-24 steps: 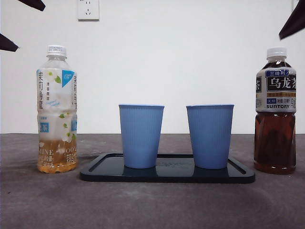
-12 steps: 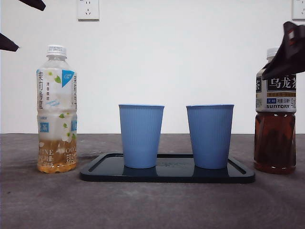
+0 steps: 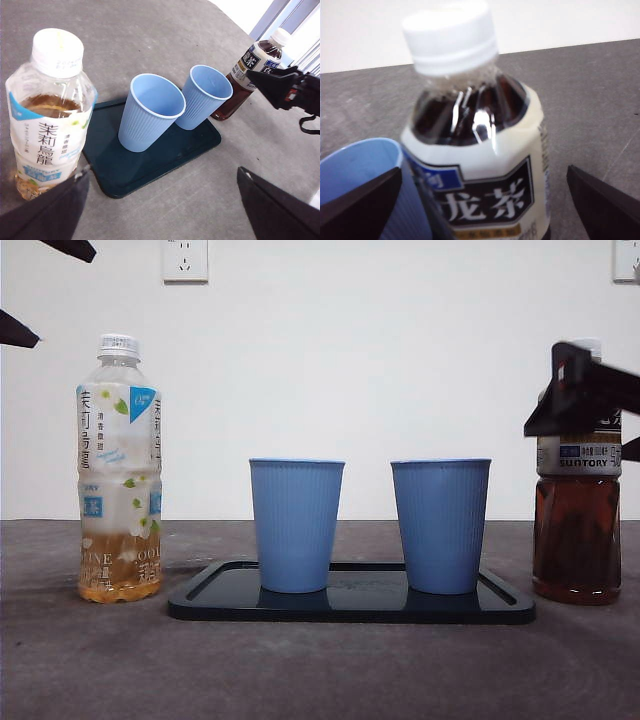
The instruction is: Pour the drink into the cup
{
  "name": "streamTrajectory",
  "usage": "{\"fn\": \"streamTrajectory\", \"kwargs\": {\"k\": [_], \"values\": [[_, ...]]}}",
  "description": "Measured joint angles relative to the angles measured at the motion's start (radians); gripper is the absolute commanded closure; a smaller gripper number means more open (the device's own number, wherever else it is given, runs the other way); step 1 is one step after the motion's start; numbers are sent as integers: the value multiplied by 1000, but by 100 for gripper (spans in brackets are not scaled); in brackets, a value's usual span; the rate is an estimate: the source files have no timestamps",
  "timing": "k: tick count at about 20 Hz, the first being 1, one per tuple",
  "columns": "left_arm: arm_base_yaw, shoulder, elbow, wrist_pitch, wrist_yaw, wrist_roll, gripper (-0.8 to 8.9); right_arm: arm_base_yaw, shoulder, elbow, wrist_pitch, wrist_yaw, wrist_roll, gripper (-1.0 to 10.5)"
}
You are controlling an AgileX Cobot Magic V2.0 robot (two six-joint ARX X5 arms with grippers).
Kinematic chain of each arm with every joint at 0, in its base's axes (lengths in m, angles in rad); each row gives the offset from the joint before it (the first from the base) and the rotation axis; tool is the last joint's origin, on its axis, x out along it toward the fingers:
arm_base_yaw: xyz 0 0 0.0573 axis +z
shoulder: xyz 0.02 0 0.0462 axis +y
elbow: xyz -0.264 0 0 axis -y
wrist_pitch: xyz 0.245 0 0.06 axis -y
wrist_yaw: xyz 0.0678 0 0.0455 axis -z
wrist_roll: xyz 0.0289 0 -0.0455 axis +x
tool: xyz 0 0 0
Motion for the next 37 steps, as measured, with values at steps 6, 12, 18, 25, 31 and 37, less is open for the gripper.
{"fn": "streamTrajectory", "kwargs": {"k": [6,12,18,25,31,37], "values": [[0,0,0,0,0,0,346,-1,116,0,146,21,-6,459],[0,0,0,1,0,0,346,-1,161,0,200,20,-6,682],[0,0,0,2,0,0,346,-1,167,0,212,23,-27,740],[0,0,0,2,0,0,346,-1,133,-3,174,17,-55,740],[0,0,0,2,0,0,346,-1,-35,37,-124,17,-59,740],[0,0,0,2,0,1,346,45,-162,241,-581,39,-106,740]]}}
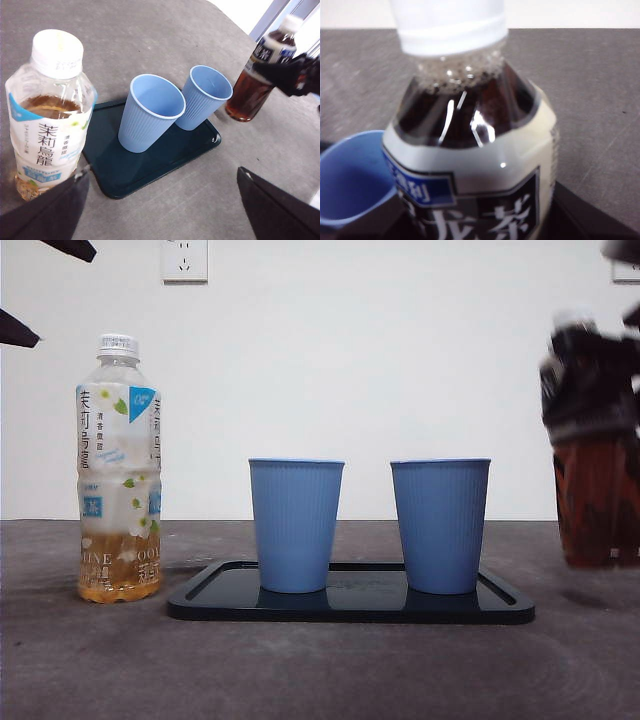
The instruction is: Pour the drink into the cup
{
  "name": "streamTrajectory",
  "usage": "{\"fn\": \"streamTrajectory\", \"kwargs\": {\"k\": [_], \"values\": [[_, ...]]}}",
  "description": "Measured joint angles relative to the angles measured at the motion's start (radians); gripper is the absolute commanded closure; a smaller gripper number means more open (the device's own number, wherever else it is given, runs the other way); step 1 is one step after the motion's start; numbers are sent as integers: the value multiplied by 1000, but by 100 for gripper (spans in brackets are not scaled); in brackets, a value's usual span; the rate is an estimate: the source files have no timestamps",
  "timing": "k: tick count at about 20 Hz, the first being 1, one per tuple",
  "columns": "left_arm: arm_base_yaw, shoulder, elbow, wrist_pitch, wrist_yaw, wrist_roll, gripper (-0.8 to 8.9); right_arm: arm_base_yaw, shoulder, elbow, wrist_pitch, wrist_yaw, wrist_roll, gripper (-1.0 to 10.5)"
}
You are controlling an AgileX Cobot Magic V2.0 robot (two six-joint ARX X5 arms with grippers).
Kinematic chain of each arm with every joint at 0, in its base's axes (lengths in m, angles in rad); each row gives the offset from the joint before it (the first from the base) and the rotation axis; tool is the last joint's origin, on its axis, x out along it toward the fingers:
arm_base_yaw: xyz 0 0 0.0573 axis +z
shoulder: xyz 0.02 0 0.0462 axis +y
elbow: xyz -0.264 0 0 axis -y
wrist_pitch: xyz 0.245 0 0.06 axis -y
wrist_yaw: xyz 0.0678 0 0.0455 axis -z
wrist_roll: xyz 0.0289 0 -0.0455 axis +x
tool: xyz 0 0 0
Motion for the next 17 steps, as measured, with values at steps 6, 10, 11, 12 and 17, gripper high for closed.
{"fn": "streamTrajectory", "kwargs": {"k": [6,10,11,12,17], "values": [[0,0,0,0,0,1,346,97,-5,163,-394,45,-69,740],[0,0,0,0,0,8,346,192,56,301,-732,140,-140,740],[0,0,0,0,0,8,346,212,77,342,-798,173,-161,740],[0,0,0,0,0,8,346,229,103,389,-857,209,-182,740],[0,-17,0,0,0,8,346,270,223,541,-1044,337,-259,740]]}}
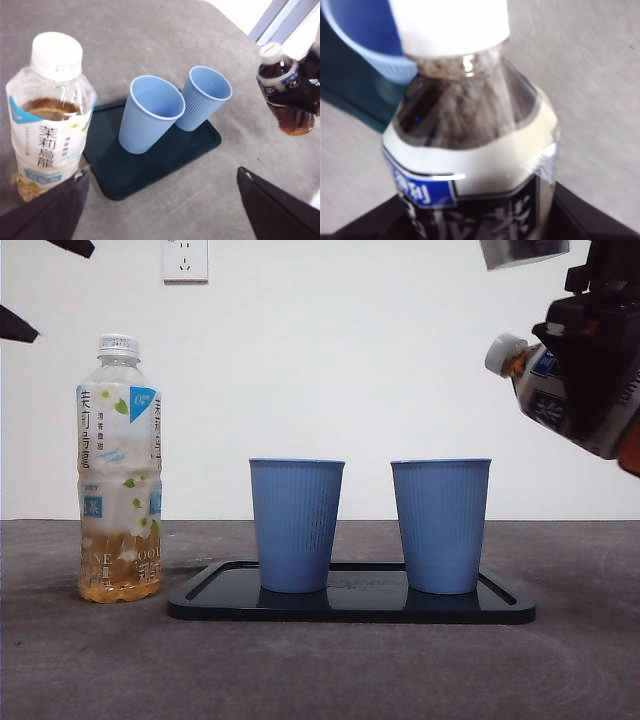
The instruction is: Pour the drink into the cup
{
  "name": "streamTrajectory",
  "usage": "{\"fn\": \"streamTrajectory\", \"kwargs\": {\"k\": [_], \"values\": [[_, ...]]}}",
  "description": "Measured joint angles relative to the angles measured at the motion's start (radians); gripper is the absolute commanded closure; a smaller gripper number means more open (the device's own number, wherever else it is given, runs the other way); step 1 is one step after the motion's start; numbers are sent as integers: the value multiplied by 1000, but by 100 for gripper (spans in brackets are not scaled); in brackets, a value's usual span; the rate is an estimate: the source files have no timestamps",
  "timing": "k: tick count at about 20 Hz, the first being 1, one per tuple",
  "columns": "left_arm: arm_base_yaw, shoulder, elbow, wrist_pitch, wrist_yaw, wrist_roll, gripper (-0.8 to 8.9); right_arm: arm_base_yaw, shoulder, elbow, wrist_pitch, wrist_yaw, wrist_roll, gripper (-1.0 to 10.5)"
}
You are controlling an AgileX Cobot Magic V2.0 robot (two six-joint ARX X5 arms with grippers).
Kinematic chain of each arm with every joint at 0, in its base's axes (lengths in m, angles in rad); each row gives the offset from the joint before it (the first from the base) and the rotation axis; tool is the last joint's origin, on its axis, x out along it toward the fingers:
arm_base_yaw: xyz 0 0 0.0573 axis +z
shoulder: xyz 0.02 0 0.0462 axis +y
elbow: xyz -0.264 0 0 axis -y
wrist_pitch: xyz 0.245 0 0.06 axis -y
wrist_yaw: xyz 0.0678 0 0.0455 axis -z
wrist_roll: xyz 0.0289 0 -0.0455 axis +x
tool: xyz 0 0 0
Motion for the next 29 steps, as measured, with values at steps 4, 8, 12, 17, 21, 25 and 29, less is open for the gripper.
{"fn": "streamTrajectory", "kwargs": {"k": [4,8,12,17,21,25,29], "values": [[0,-44,0,0,0,0,346,17,101,111,-106,66,-56,740],[0,-62,0,0,-3,0,346,45,192,198,-142,143,-99,740],[-10,-73,0,-2,-51,0,346,80,272,234,-168,237,-149,740],[-39,-84,0,-2,-51,1,346,130,339,235,-178,362,-209,740],[-46,-92,0,-2,-51,3,346,162,347,235,-179,439,-245,740],[-57,-95,0,-2,-52,4,346,180,347,235,-180,494,-275,740],[-58,-95,0,-2,-52,4,346,185,347,235,-190,555,-288,740]]}}
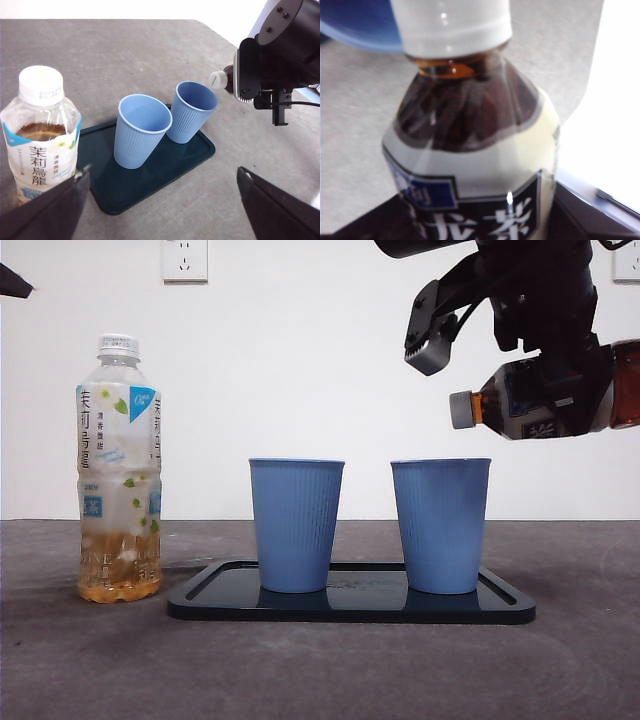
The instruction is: Pour the drink into the cup
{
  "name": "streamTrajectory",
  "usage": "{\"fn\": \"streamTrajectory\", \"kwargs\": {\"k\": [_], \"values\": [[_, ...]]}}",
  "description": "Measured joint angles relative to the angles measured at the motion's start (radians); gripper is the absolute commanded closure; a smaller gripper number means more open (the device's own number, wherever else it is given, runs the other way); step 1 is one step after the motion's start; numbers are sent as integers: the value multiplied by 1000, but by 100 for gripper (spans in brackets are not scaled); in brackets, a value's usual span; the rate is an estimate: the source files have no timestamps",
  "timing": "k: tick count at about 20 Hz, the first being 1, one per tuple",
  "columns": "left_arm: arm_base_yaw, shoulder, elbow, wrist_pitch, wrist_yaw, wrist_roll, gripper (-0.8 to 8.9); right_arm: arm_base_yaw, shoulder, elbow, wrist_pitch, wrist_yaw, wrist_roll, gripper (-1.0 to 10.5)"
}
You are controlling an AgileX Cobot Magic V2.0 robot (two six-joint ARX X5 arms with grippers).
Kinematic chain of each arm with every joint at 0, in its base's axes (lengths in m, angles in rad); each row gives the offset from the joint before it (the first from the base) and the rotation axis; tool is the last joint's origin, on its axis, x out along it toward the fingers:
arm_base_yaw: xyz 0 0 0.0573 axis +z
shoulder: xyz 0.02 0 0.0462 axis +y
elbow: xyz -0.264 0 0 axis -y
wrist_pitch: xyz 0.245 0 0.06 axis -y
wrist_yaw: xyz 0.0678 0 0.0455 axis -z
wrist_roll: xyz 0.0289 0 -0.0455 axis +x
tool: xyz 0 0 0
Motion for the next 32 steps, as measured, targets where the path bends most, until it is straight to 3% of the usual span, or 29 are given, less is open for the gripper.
{"fn": "streamTrajectory", "kwargs": {"k": [9,14,17,21,26,32], "values": [[0,-1,0,0,0,8,346,0,0,0,-13,3,-3,740],[0,-1,0,0,0,14,346,-7,-10,1,-23,-27,103,740],[0,0,0,0,0,14,346,-41,-93,1,-8,-148,162,740],[0,16,0,0,0,15,346,-148,-267,-5,84,-412,256,740],[0,53,0,0,0,15,346,-278,-550,-228,448,-680,356,740],[0,85,0,-6,0,15,346,-294,-667,-614,977,-732,428,740]]}}
